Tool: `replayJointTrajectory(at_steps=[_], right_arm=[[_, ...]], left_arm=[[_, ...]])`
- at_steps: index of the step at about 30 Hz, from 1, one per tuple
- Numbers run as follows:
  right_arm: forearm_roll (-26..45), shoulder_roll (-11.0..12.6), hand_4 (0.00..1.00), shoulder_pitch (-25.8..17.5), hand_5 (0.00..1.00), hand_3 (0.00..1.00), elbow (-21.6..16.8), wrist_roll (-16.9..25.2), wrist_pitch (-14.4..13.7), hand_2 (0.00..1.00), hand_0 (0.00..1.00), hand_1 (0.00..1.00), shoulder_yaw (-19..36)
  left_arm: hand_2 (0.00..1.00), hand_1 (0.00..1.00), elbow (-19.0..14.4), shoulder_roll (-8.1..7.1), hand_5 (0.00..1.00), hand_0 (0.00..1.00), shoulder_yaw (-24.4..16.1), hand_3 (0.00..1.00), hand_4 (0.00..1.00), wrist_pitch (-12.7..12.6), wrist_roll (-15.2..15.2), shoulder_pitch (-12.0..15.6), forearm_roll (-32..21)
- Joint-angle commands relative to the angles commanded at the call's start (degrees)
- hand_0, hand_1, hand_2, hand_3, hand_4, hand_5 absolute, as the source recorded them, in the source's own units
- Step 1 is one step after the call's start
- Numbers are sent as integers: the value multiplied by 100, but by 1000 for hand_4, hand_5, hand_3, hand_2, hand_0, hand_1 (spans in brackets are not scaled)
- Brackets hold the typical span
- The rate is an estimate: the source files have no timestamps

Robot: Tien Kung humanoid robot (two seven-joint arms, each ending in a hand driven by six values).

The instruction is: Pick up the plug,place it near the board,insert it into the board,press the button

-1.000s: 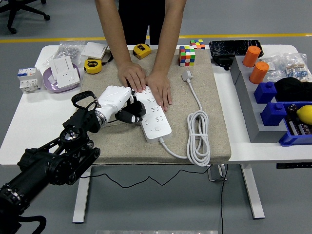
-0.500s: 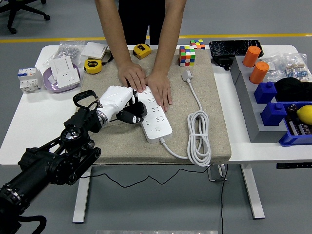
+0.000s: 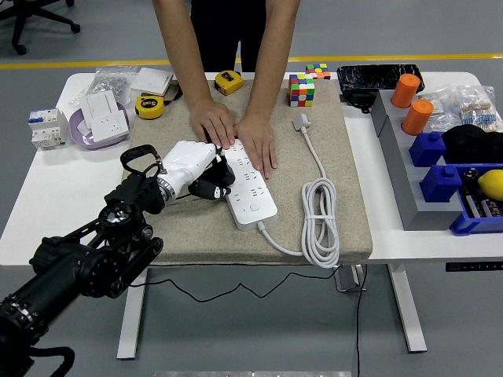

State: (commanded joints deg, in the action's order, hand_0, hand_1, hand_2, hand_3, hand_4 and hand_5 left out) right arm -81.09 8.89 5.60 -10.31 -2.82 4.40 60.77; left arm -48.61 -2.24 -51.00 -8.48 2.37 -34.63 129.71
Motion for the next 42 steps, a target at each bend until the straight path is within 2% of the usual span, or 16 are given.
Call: replayJointTrajectory(at_steps=[5, 6, 9, 11, 12, 23, 24, 29, 30, 33, 35, 36, 41, 42], right_arm=[[-35, 6, 916, -9, 506, 657, 0, 3, -11, 718, 905, 758, 22], [-37, 6, 913, -10, 510, 657, 0, 6, -14, 718, 905, 757, 24], [-20, 6, 913, -9, 510, 657, 0, 11, -15, 718, 905, 757, 3], [-21, 7, 913, -7, 510, 657, 0, 11, -15, 718, 905, 757, 3], [-22, 7, 908, -7, 496, 665, 0, 13, -16, 722, 906, 760, -1], [-69, 9, 906, -29, 494, 670, 0, 7, -9, 724, 910, 764, 24], [-71, 8, 900, -30, 489, 667, 0, 9, -10, 725, 911, 764, 26], [-97, 5, 900, -24, 489, 667, 0, 26, -34, 725, 911, 764, 41], [-86, 3, 895, -20, 481, 667, 0, 30, -39, 725, 913, 764, 31], [-77, -2, 895, -9, 481, 667, 0, 36, -49, 725, 913, 764, 33], [-66, -7, 895, -10, 481, 667, 0, 40, -56, 725, 913, 764, 29], [-74, -11, 889, -12, 475, 665, 0, 41, -60, 725, 913, 763, 36], [-99, -36, 889, -43, 475, 665, 0, 52, -80, 725, 913, 763, 75], [-99, -41, 884, -50, 463, 661, 0, 57, -84, 722, 906, 760, 85]], left_arm=[[608, 652, -124, -29, 320, 454, 34, 607, 964, 143, 44, 21, -17], [659, 680, -145, -27, 329, 487, 30, 661, 998, 177, 54, 22, -14], [659, 680, -182, -28, 329, 487, 33, 661, 998, 255, 79, 22, -36], [659, 680, -193, -26, 329, 487, 31, 661, 998, 275, 85, 20, -36], [703, 707, -201, -21, 345, 528, 22, 737, 998, 285, 91, 22, -28], [724, 727, -274, -3, 354, 538, -10, 759, 998, 371, 119, 25, -44], [760, 765, -292, -2, 391, 587, -12, 805, 998, 374, 114, 31, -62], [760, 765, -344, 23, 391, 587, -64, 805, 998, 414, 70, 43, -252], [836, 864, -364, 24, 637, 744, -75, 878, 998, 424, 48, 47, -351], [836, 864, -473, 36, 637, 744, -172, 878, 998, 350, -41, 101, -714], [836, 864, -631, 76, 637, 744, -339, 878, 998, 137, -169, 204, -1051], [909, 940, -731, 103, 907, 840, -437, 889, 998, 19, -238, 265, -1260], [909, 940, -1483, 224, 907, 840, -998, 889, 998, -504, -506, 743, -2361], [977, 998, -1686, 224, 962, 957, -1100, 932, 998, -605, -530, 888, -2595]])
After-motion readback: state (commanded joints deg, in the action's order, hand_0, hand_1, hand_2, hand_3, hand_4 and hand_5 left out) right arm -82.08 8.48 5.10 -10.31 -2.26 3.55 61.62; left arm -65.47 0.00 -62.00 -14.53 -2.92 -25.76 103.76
